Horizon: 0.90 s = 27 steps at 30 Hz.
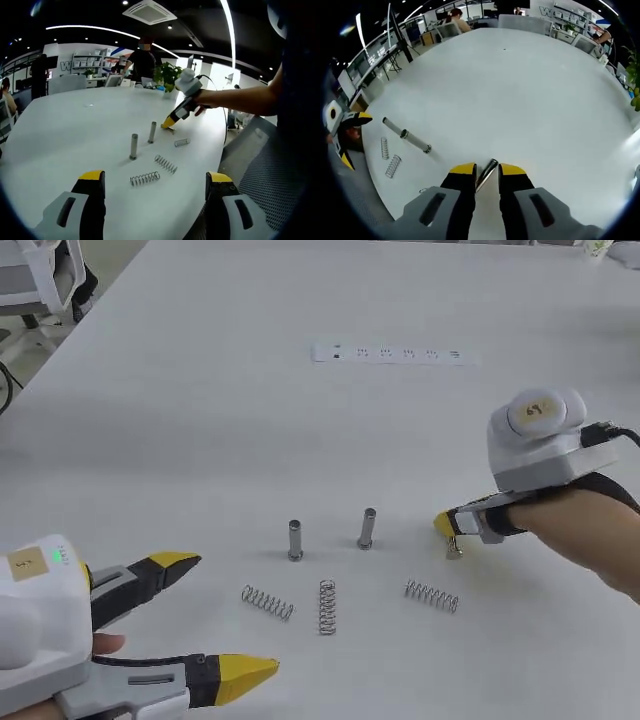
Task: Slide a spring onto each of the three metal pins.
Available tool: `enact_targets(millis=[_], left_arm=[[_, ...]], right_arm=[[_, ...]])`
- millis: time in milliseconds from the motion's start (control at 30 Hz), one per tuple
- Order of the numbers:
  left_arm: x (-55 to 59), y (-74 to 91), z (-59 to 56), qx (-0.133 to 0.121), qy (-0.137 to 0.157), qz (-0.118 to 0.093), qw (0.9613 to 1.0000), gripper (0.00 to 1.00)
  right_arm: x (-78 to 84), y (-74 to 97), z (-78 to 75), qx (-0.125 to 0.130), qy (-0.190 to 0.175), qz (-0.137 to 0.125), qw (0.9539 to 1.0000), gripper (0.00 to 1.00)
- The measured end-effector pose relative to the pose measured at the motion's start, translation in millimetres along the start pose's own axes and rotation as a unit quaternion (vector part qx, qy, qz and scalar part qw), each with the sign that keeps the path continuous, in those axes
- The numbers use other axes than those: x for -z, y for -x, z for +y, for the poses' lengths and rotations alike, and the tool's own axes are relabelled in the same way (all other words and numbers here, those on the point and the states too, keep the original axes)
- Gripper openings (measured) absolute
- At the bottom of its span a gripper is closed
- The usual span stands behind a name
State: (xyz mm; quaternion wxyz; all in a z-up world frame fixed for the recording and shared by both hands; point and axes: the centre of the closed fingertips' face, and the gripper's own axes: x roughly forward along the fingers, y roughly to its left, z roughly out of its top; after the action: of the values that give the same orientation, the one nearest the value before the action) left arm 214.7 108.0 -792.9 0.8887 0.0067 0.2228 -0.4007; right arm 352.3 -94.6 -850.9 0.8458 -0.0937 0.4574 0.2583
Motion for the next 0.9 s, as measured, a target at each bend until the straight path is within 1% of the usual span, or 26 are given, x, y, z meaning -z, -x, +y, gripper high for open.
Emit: enact_targets(millis=[133, 167, 333, 500, 667, 733, 767, 900], left_arm=[[-0.5, 0.1, -0.1, 0.0, 0.001, -0.001, 1.0, 0.79], [-0.6, 0.2, 0.0, 0.0, 0.001, -0.001, 1.0, 0.79], [0.1, 0.0, -0.6, 0.002, -0.001, 0.001, 1.0, 0.78], [0.4, -0.7, -1.9, 0.006, -0.002, 0.002, 1.0, 0.78], [0.1, -0.4, -1.7, 0.007, -0.002, 0.002, 1.0, 0.77], [-0.2, -0.2, -1.3, 0.007, 0.0, 0.001, 1.0, 0.76], [-0.6, -0.2, -1.4, 0.007, 0.0, 0.0, 1.0, 0.76], [-0.7, -0.1, -1.2, 0.007, 0.0, 0.0, 1.0, 0.76]], right_arm=[[1.2, -2.0, -0.8, 0.003, -0.012, 0.005, 0.9999, 0.13], [1.6, -2.8, -2.0, 0.008, -0.012, 0.007, 0.9999, 0.13], [1.7, -2.7, -1.2, 0.015, 0.002, 0.014, 0.9998, 0.11], [1.7, -3.7, -1.1, 0.031, 0.023, 0.027, 0.9989, 0.11], [0.9, -4.1, -2.3, 0.036, 0.02, 0.032, 0.9986, 0.1], [0.5, -4.6, -4.1, 0.04, 0.027, 0.035, 0.9982, 0.08], [0.1, -4.7, -4.6, 0.041, 0.025, 0.036, 0.9982, 0.07], [0.1, -4.6, -5.4, 0.04, 0.023, 0.037, 0.9982, 0.06]])
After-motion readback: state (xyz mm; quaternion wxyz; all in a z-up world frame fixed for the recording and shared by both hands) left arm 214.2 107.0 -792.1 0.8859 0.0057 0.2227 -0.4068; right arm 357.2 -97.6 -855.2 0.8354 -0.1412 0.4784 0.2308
